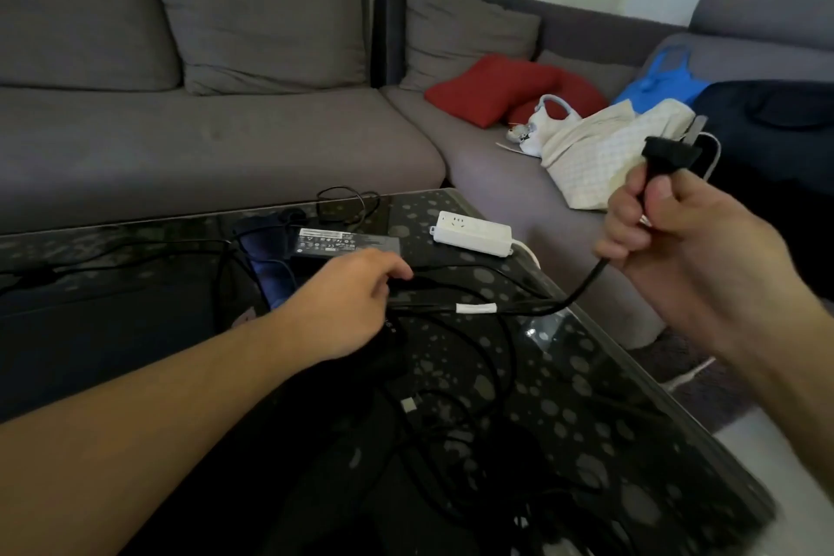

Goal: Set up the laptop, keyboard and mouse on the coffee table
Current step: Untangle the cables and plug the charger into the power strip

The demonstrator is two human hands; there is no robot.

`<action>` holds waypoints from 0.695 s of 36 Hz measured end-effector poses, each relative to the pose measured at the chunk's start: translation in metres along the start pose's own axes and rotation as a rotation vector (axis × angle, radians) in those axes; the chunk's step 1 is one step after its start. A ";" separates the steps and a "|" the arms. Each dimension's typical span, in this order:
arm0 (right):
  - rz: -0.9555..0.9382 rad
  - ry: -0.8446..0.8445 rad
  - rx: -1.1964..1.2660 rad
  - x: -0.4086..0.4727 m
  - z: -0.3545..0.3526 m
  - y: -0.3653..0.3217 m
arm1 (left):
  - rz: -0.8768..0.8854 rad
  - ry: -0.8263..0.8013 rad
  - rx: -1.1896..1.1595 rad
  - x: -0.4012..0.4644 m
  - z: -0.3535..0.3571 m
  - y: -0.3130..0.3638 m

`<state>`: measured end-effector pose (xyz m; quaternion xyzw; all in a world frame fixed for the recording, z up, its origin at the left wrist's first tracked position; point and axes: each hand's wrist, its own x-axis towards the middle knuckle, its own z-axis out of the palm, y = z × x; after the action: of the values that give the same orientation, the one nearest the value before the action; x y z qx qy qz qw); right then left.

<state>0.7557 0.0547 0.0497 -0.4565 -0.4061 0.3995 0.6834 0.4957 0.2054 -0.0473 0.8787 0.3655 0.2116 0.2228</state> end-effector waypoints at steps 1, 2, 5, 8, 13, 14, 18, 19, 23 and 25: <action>-0.017 0.036 0.030 0.005 0.000 -0.001 | -0.012 -0.044 -0.031 0.002 0.003 0.006; -0.026 0.078 0.053 0.011 -0.001 -0.002 | -0.028 -0.091 -0.076 0.004 0.006 0.012; -0.007 0.197 0.063 0.030 -0.001 0.004 | -0.052 -0.219 -0.157 0.008 0.014 0.025; 0.082 0.270 -0.086 0.053 0.003 0.023 | -0.031 -0.295 -0.148 0.011 0.027 0.031; 0.201 0.180 -0.792 0.093 0.005 0.063 | 0.005 -0.189 0.001 0.018 0.037 0.030; 0.180 0.153 -0.955 0.101 0.004 0.069 | 0.009 -0.178 0.023 0.019 0.037 0.029; 0.048 0.085 -1.368 0.120 0.004 0.086 | 0.062 -0.085 0.186 0.027 0.040 0.024; 0.016 0.067 -1.399 0.122 0.003 0.089 | 0.077 -0.057 0.228 0.029 0.041 0.023; -0.050 0.022 -1.427 0.133 -0.004 0.099 | 0.061 -0.037 0.328 0.043 0.045 0.018; -0.066 -0.011 -1.416 0.139 -0.008 0.102 | 0.030 -0.051 0.324 0.048 0.048 0.016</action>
<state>0.7939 0.2067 -0.0221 -0.7766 -0.5854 0.0208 0.2319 0.5611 0.2194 -0.0677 0.9135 0.3759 0.1308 0.0842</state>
